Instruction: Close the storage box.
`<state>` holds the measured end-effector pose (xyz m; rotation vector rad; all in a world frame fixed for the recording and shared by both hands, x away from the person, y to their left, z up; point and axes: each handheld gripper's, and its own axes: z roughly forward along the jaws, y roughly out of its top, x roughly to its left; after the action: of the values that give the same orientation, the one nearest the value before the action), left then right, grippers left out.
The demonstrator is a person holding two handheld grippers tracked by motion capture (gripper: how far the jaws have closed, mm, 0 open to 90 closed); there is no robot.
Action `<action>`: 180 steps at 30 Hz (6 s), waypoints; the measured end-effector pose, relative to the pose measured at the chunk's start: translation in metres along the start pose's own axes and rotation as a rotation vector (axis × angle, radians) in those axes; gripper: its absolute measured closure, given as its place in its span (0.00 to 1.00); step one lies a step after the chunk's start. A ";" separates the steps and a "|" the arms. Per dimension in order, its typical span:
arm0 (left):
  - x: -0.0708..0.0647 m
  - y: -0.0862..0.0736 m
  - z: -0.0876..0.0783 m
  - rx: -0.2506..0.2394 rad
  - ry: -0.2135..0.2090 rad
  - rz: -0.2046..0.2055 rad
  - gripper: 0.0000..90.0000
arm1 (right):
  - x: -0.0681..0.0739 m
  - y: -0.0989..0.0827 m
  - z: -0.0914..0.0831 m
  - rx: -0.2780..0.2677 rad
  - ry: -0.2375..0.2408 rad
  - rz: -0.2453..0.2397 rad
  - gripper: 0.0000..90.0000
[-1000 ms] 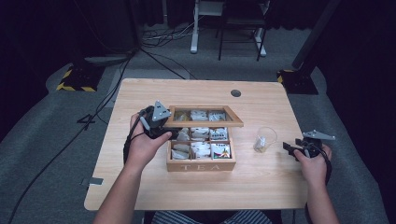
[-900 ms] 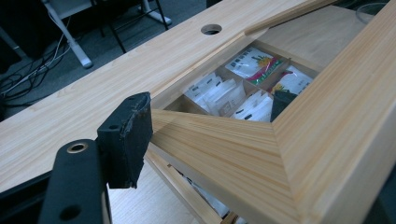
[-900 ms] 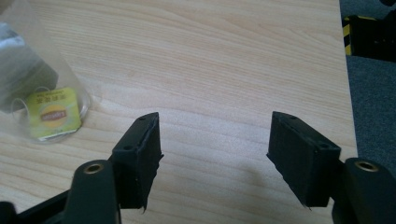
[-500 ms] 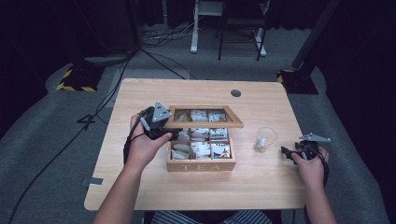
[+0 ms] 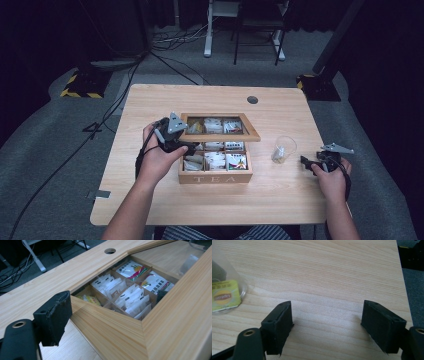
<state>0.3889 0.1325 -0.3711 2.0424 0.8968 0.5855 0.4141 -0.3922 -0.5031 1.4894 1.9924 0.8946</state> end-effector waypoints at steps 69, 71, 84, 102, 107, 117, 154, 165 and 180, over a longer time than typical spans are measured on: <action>-0.021 -0.046 0.010 0.271 -0.057 -0.024 0.28 | 0.003 0.013 0.015 -0.001 0.017 -0.015 0.27; -0.022 -0.046 0.012 0.283 -0.058 -0.016 0.28 | 0.004 0.013 0.015 -0.001 0.017 -0.015 0.27; -0.022 -0.047 0.013 0.311 -0.066 -0.003 0.30 | 0.004 0.013 0.015 0.001 0.021 -0.017 0.27; -0.018 -0.046 0.006 0.333 -0.115 -0.006 0.38 | 0.004 0.013 0.015 0.001 0.022 -0.018 0.27; -0.017 -0.046 0.005 0.348 -0.130 -0.016 0.39 | 0.004 0.013 0.015 0.001 0.022 -0.018 0.27; -0.016 -0.047 0.003 0.419 -0.208 -0.048 0.33 | 0.004 0.013 0.015 0.001 0.022 -0.017 0.27; 0.054 -0.069 -0.026 0.238 0.034 -0.046 0.25 | 0.007 0.015 0.017 -0.001 0.032 -0.028 0.27; 0.096 -0.105 -0.014 0.237 0.078 -0.190 0.26 | 0.007 0.014 0.017 -0.002 0.036 -0.032 0.27; 0.118 -0.148 0.011 0.192 0.142 -0.221 0.26 | 0.007 0.014 0.017 -0.003 0.037 -0.032 0.27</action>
<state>0.4144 0.2797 -0.4884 2.0523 1.2876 0.5453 0.4332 -0.3794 -0.5033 1.4449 2.0351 0.9178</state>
